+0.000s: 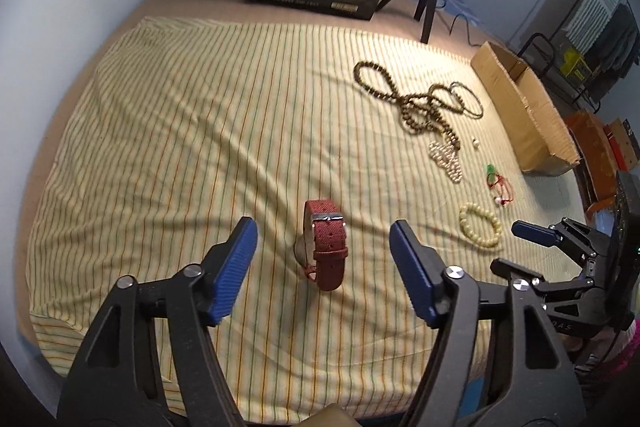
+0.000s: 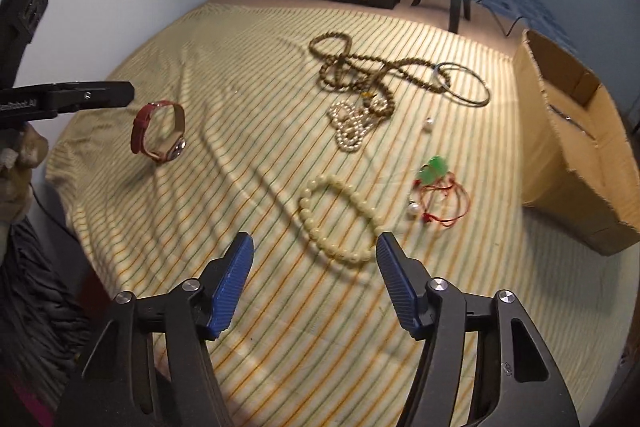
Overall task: Organize jewelry
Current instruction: 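Grasp the red fabric watch with the left gripper while the right gripper grasps the cream bead bracelet, then carry the watch and bracelet with both grippers over the cardboard box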
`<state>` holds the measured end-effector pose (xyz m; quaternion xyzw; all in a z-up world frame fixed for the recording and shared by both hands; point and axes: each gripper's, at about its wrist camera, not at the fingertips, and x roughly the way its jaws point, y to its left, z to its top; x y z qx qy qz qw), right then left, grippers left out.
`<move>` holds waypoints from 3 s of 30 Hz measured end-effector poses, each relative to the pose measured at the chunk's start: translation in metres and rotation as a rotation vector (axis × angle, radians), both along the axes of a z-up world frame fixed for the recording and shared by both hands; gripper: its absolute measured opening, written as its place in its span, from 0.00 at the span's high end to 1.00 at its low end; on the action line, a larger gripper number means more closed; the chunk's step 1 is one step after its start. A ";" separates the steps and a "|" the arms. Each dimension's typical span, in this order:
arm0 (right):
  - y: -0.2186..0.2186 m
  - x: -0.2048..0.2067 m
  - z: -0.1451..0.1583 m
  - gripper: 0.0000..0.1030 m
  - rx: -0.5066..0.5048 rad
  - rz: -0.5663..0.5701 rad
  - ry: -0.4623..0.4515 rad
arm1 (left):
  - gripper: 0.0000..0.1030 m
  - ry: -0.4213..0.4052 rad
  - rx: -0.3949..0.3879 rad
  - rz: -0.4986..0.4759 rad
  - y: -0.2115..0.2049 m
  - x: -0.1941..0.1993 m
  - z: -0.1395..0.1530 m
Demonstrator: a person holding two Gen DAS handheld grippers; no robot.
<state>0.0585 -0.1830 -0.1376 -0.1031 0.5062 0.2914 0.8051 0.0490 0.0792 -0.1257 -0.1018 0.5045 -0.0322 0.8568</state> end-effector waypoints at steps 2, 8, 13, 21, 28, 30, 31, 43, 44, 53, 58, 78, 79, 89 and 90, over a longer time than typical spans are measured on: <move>0.004 0.002 -0.004 0.56 -0.011 0.021 0.012 | 0.34 0.006 0.010 -0.002 -0.001 0.002 -0.005; 0.018 0.006 -0.016 0.62 -0.070 0.058 0.006 | 0.36 0.052 0.022 0.001 -0.001 0.013 -0.023; 0.024 0.014 -0.029 0.70 -0.096 0.068 0.021 | 0.43 0.080 0.032 0.000 -0.002 0.020 -0.035; 0.033 0.019 -0.033 0.86 -0.092 0.099 0.016 | 0.68 0.127 0.007 0.015 0.003 0.029 -0.050; 0.033 0.016 -0.030 0.94 -0.067 0.105 0.025 | 0.81 0.129 -0.006 0.030 0.003 0.033 -0.053; 0.031 0.017 -0.028 0.94 -0.054 0.097 0.026 | 0.81 0.122 -0.004 0.034 0.003 0.033 -0.052; 0.031 0.017 -0.026 0.94 -0.047 0.095 0.024 | 0.81 0.116 -0.001 0.037 0.004 0.031 -0.050; 0.011 0.011 0.019 0.94 0.069 0.032 -0.042 | 0.81 -0.004 0.019 0.007 -0.009 0.019 -0.014; 0.010 0.012 0.023 0.94 0.077 0.025 -0.049 | 0.81 -0.017 0.019 0.003 -0.011 0.019 -0.010; -0.019 0.021 0.056 0.94 0.145 -0.059 -0.122 | 0.81 -0.118 -0.003 -0.045 -0.044 0.024 0.027; -0.041 0.031 0.070 0.94 0.158 -0.116 -0.164 | 0.81 -0.153 -0.011 -0.085 -0.069 0.033 0.040; -0.139 0.083 0.095 0.94 0.147 -0.392 -0.286 | 0.81 -0.220 -0.053 -0.218 -0.172 0.086 0.065; -0.143 0.086 0.094 0.94 0.147 -0.403 -0.287 | 0.81 -0.221 -0.056 -0.225 -0.178 0.090 0.065; -0.178 0.115 0.085 0.94 0.128 -0.490 -0.279 | 0.81 -0.219 -0.108 -0.293 -0.232 0.128 0.062; -0.182 0.118 0.083 0.94 0.127 -0.501 -0.278 | 0.81 -0.219 -0.112 -0.302 -0.237 0.131 0.061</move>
